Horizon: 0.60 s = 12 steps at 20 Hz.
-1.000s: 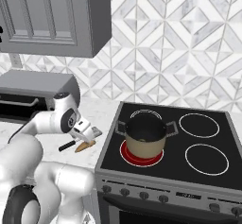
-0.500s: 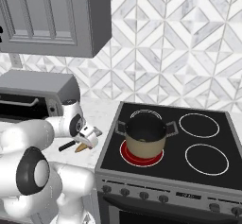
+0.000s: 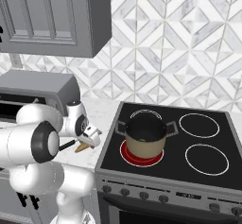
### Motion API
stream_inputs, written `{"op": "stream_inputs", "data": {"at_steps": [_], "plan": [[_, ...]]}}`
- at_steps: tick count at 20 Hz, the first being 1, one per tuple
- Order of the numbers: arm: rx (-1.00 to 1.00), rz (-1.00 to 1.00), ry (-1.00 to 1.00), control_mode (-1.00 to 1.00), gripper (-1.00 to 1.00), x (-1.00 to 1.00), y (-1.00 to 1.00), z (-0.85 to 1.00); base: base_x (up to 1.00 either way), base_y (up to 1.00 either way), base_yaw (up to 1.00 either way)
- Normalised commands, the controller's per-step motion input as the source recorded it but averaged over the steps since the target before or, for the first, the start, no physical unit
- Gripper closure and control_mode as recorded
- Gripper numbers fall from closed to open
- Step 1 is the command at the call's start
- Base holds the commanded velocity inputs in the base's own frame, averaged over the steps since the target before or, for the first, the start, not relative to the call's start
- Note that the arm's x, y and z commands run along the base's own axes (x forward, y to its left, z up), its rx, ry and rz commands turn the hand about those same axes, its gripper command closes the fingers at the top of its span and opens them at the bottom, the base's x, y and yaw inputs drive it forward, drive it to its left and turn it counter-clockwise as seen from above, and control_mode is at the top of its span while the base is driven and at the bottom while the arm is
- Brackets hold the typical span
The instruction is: Put the sweet potato and lime in the pot. Retrieve the spatula and lightly stir the vegetables in the pot.
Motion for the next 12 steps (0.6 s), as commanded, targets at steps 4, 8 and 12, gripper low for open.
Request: {"op": "stream_inputs", "data": {"at_steps": [4, 8, 12], "plan": [[0.02, -0.04, 0.0, -1.0, 1.0, -0.35, 0.0, -0.28, 0.0, 0.0, 0.0], [0.0, -0.08, 0.0, -1.0, 1.0, -0.35, 0.0, -0.13, 0.0, 0.0, 0.0], [0.0, -0.07, -0.14, -1.0, 1.0, -0.71, -0.12, 0.32, 0.0, 0.0, 0.0]]}}
